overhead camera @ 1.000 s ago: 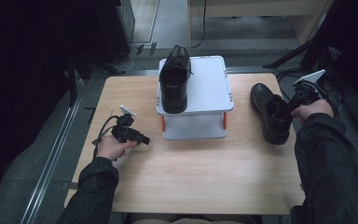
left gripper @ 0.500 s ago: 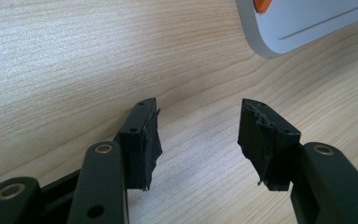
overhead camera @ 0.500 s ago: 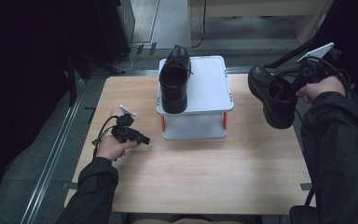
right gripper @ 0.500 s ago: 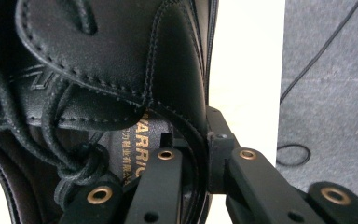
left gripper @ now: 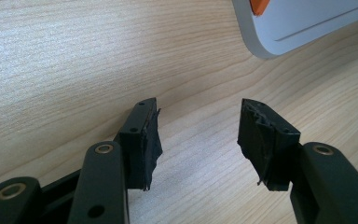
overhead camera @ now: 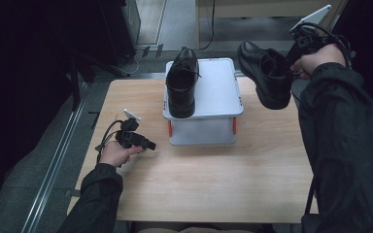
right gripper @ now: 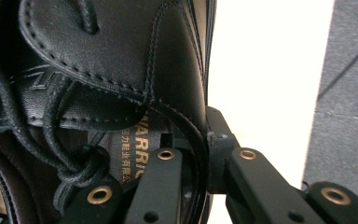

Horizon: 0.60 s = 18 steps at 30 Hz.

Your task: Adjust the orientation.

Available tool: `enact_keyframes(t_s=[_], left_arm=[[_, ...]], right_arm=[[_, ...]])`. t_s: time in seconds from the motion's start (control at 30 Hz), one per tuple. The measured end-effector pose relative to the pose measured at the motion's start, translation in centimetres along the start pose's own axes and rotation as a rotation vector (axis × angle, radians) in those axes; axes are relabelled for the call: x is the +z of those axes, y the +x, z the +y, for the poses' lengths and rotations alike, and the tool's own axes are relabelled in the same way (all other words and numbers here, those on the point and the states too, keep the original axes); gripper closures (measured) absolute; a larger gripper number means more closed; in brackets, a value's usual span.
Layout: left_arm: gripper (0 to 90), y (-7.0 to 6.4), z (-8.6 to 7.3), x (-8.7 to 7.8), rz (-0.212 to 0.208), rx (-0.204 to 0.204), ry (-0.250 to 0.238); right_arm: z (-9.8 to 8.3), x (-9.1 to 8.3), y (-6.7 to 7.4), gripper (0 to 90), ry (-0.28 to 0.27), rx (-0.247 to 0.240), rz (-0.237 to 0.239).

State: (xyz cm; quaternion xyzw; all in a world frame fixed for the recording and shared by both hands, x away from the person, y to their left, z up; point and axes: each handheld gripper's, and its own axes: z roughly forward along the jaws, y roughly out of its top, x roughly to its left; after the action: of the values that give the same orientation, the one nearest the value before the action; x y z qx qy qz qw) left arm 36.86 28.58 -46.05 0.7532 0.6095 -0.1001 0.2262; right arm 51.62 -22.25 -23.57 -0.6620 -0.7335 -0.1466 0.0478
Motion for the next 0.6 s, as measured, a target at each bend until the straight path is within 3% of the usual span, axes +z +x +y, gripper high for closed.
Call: enact_keyframes(t_s=[0.4,0.6], left_arm=[[48.0,0.2,0.0,-0.1,-0.013,-0.006,-0.009],[48.0,0.3,0.0,0.0,-0.007,-0.001,0.002]], right_arm=[[1.8,2.6,7.2,86.8,0.037,-0.076,-0.015],[2.2,3.8,9.8,86.6,0.044,-0.104,-0.015]])
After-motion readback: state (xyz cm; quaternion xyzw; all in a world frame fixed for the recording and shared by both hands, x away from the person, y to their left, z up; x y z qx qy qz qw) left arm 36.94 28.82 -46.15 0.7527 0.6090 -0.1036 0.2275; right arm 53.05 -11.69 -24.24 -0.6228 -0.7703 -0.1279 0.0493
